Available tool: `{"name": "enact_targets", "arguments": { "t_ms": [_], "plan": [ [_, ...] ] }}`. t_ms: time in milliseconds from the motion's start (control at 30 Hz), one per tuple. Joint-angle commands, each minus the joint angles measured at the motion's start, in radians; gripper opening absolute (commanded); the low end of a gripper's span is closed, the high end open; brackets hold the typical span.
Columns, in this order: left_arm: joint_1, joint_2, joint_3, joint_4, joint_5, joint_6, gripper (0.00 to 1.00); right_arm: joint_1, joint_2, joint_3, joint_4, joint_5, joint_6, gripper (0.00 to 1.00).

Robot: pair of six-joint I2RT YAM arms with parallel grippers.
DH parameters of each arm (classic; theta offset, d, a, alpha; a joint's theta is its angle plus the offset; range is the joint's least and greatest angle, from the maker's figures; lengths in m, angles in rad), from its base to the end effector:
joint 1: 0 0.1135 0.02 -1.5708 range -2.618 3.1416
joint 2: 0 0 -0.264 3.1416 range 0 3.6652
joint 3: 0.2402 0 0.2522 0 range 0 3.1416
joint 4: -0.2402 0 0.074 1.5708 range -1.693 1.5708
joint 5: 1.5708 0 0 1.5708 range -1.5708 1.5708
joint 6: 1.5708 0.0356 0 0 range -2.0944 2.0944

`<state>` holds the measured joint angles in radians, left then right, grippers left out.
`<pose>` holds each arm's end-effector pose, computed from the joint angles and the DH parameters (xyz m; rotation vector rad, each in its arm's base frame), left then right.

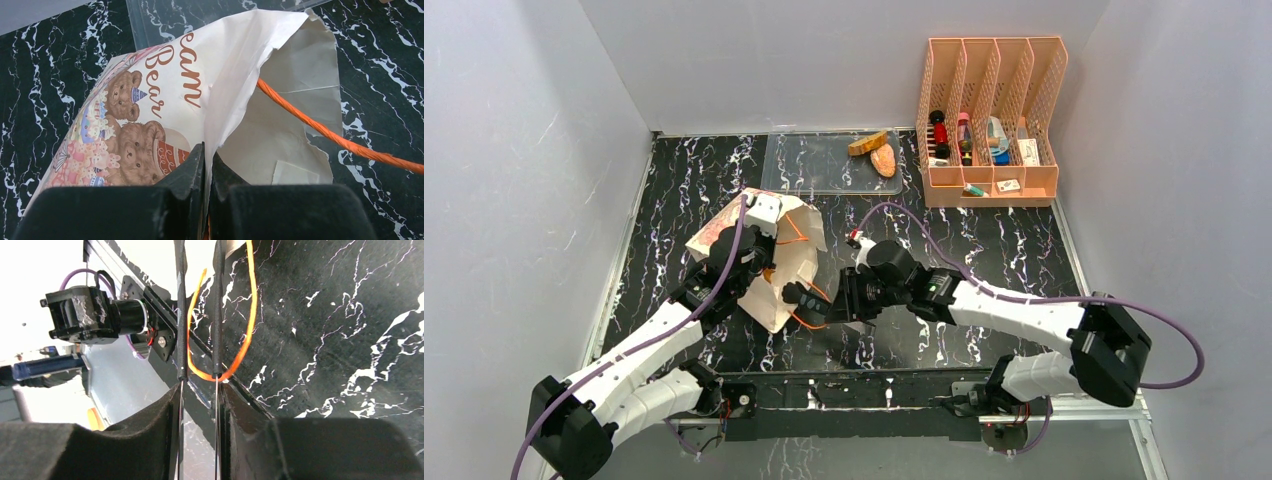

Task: Take the fake bread out of the paper bag
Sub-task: Take out the fake bread from the paper bag.

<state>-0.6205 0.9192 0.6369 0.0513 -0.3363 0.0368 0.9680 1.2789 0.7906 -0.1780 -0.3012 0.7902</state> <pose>0.1831 -0.1164 0.2882 0.3469 1.7562 -0.1159 0.1463 0.2312 0.2377 -0.4095 2.4979 1.1889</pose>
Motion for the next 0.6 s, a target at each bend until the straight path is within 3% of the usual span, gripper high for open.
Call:
{"name": "enact_targets", "arguments": {
  "t_ms": [0,567],
  "plan": [
    [0.004,-0.021,0.013,0.046,0.022,-0.026,0.0,0.006,0.029,0.073,0.114,-0.029,0.106,0.27],
    [-0.005,-0.041,-0.038,0.121,0.02,-0.138,0.0,0.01,0.218,0.161,0.137,-0.031,0.334,0.25]
  ]
}}
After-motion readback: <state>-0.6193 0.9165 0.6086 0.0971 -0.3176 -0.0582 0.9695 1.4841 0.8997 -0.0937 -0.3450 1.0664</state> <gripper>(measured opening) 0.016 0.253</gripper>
